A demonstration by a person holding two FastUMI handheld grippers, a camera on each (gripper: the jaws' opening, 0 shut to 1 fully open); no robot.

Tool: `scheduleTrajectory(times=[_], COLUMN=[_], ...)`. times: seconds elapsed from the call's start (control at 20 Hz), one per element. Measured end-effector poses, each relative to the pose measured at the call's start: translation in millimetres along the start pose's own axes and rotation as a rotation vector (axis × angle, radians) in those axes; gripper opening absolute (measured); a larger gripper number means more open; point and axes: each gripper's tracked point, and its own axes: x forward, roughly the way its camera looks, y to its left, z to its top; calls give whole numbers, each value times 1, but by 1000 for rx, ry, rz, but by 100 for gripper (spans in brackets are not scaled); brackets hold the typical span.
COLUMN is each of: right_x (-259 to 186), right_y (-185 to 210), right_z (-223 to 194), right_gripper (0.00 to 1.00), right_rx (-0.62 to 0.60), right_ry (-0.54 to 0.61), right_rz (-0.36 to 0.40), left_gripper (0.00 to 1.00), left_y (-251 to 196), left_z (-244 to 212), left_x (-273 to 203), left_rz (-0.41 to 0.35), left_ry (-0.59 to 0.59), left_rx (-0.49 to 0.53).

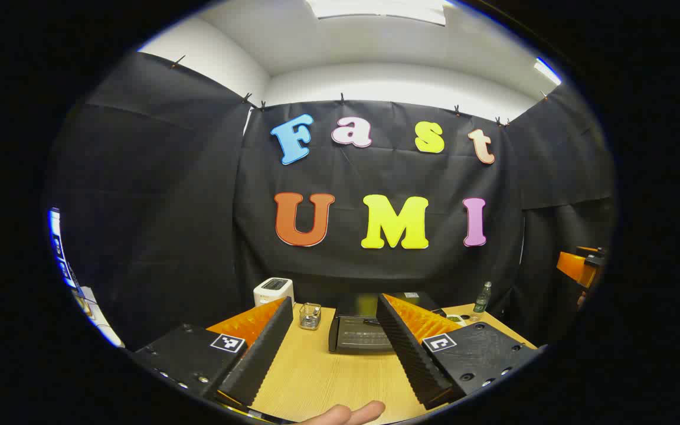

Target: Open the electric oven with the left hand, put the food in, and close the electric oven.

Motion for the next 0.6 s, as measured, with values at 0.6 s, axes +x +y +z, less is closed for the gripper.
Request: scheduleTrajectory(times=[0.6], right_x=[-8], right_y=[-19], right_z=[4], right_gripper=[95], right_rx=[-13], right_ry=[-42], right_rz=[-38], left_gripper=[93], left_y=[-4], left_z=[0], left_x=[0], left_rz=[-6], left_ry=[-19], left_rx=[6])
